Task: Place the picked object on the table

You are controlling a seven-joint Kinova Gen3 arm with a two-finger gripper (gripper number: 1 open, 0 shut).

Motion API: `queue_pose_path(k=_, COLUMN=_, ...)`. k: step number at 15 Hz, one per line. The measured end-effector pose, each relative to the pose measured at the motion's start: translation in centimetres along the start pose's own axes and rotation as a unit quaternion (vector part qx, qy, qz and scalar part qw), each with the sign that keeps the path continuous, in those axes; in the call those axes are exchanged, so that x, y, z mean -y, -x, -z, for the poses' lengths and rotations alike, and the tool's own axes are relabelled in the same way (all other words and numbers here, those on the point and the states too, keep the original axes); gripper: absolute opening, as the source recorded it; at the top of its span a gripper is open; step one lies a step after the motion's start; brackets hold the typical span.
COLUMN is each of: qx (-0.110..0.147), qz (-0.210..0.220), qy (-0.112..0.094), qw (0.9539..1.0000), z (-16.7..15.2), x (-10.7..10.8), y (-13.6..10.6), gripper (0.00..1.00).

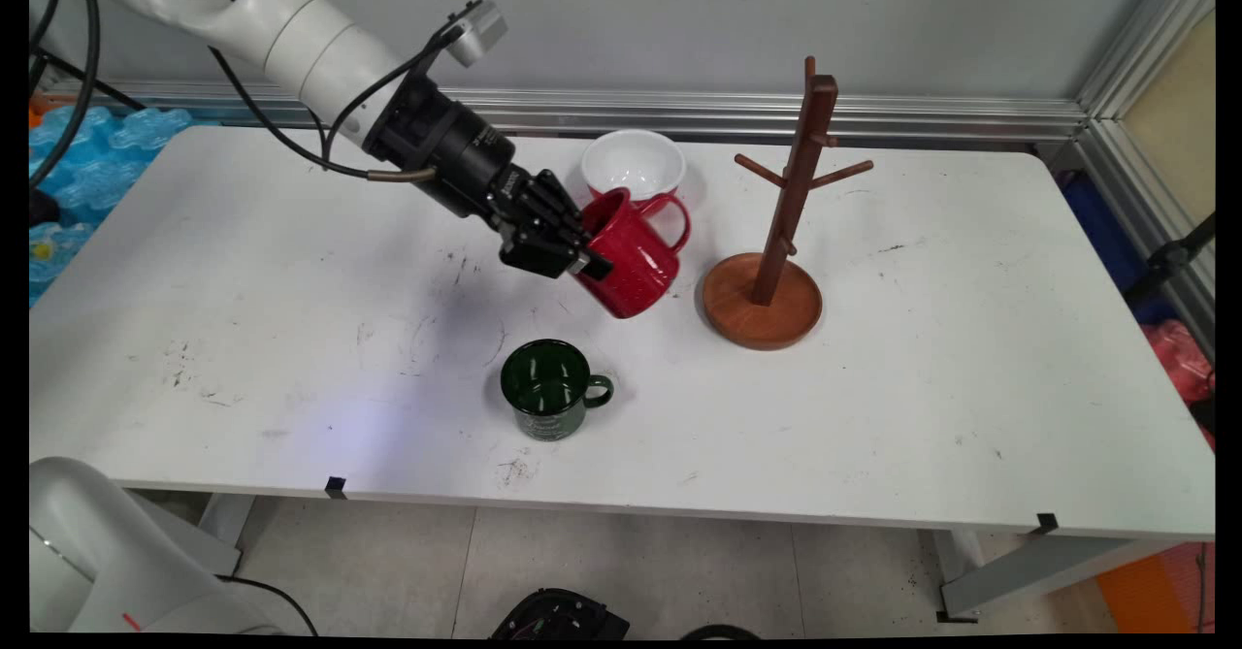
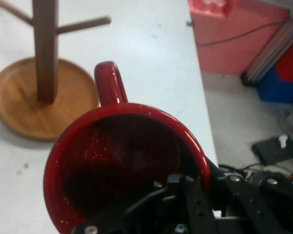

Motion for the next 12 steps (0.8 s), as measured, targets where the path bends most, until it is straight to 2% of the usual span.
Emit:
queue_pose_path(k=6, qx=0.041, qz=-0.010, qy=-0.016, qw=0.9990, z=0.6, x=1.3, y=1.9, gripper=0.00)
queue_pose_path(k=12, qx=0.087, qz=-0.025, qy=-0.039, qw=0.9952, z=1.2, x=2.9, y=3.8, gripper=0.00)
